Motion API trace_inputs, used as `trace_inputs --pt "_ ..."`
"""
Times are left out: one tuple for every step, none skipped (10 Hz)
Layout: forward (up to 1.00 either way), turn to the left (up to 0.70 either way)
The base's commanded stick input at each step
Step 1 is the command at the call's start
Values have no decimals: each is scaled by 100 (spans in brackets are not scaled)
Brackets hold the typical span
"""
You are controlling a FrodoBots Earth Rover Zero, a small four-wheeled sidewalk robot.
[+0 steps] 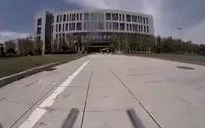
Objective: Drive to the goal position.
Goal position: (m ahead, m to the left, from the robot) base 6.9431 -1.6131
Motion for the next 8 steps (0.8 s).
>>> trace_inputs --pt "50 0" --pt "50 0" --pt "50 0" --pt "50 0" --pt "50 0" --pt "50 0" --pt "50 0" --pt "50 -16"
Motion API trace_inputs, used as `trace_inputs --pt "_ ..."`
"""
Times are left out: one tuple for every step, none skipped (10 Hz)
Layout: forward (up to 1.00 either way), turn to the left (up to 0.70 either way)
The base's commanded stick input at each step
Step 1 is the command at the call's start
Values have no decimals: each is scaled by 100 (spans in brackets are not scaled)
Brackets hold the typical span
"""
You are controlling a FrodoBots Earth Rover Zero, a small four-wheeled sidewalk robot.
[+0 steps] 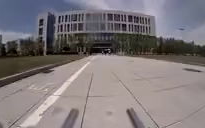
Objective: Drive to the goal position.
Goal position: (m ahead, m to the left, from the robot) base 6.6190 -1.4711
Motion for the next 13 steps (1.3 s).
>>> trace_inputs --pt "50 -50" --pt "50 -50" --pt "50 -12" --pt "50 0" --pt "50 0" --pt "50 0" --pt "50 0" --pt "50 0" --pt "50 0" --pt "50 0" --pt "50 0" --pt "50 0" --pt "50 0"
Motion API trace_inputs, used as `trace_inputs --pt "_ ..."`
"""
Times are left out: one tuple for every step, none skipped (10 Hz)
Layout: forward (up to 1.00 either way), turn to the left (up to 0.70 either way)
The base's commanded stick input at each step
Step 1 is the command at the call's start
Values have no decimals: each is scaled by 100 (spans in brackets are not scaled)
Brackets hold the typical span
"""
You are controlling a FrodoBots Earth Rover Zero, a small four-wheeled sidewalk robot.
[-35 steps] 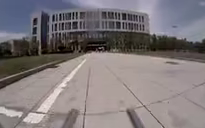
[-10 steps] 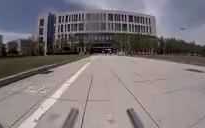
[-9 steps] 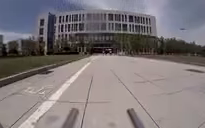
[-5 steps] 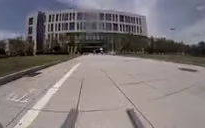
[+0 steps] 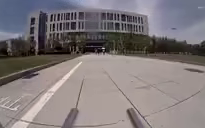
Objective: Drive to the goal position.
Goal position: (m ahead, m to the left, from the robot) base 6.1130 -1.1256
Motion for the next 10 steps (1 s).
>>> trace_inputs --pt "50 0" --pt "50 0" --pt "50 0" --pt "50 0" --pt "50 0" --pt "50 0" --pt "50 0" --pt "50 0" --pt "50 0" --pt "50 0"
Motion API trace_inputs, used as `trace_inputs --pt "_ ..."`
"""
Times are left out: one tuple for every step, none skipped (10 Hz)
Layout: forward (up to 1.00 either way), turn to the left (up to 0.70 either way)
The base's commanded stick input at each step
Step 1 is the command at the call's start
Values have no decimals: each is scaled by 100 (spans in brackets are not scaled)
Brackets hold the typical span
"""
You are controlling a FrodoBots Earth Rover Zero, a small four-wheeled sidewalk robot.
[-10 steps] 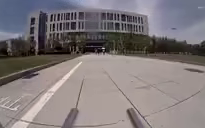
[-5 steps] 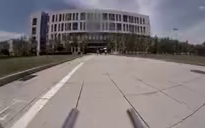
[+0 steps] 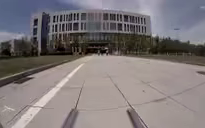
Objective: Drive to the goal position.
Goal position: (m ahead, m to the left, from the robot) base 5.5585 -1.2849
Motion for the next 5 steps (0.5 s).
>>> trace_inputs --pt "50 0" --pt "50 0" --pt "50 0" --pt "50 0" --pt "50 0"
